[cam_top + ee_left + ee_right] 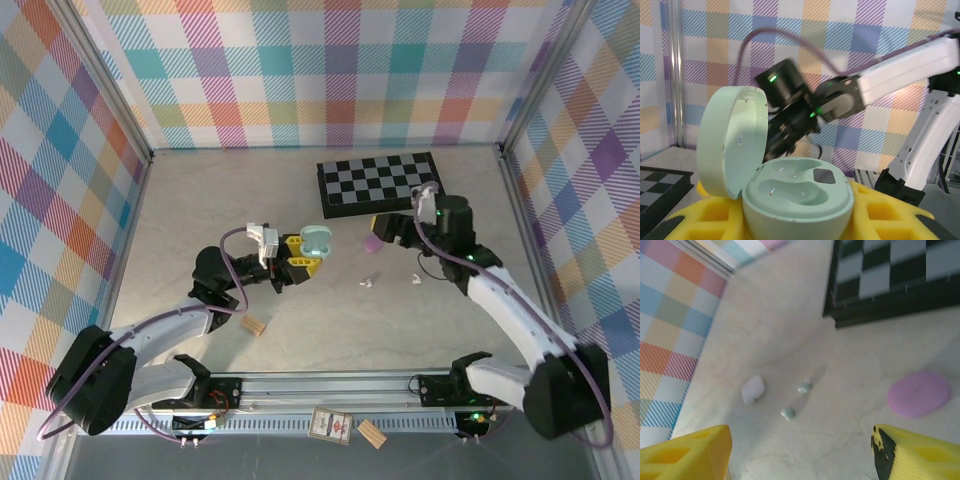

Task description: Insert the wireless bluetooth earbuds into the charging case

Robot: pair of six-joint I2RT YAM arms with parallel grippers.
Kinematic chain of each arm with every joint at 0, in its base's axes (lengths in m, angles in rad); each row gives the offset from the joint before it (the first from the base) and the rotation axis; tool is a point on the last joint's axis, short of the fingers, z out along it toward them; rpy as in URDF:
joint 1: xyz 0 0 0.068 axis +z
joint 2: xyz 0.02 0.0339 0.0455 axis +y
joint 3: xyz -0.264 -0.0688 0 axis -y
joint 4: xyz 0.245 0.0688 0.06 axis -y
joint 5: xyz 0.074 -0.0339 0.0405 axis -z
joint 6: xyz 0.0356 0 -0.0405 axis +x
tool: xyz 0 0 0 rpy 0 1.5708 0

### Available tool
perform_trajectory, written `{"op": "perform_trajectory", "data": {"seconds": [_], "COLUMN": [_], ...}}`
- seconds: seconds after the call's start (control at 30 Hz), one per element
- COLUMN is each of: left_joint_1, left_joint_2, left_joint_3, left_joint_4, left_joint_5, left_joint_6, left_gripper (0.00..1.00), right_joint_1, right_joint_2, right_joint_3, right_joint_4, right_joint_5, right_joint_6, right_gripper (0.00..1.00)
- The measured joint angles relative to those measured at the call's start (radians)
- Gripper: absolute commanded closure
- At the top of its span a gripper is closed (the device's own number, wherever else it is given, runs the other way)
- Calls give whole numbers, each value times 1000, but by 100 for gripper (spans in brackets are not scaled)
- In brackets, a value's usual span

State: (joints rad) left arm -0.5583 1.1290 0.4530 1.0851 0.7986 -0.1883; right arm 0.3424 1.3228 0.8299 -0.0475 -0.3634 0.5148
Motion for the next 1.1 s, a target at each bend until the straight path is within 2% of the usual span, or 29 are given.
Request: {"op": "perform_trajectory", "data": {"seconds": [0.37,0.7,0.9,1.1], "left_joint_1": [1,1,1,1], "left_joint_2": [-25,-28,-41,-55], "left_joint_3": [0,0,0,0], "left_joint_4": [-24,-40,-57,-80], "left_joint_5": [0,1,4,4], "left_joint_6": [1,1,1,2], "left_gripper": [69,69,69,69], "right_joint_1": [189,229,228,233], "right_joint_2": [483,835,936,937], "right_joint_3": [343,725,835,819], "right_joint_4": [-53,-204,-280,-286], "right_joint_5": [-35,-84,-107,-151], "right_joint_6": [-33,-162,-224,-256], "right_gripper": [27,28,32,36]}}
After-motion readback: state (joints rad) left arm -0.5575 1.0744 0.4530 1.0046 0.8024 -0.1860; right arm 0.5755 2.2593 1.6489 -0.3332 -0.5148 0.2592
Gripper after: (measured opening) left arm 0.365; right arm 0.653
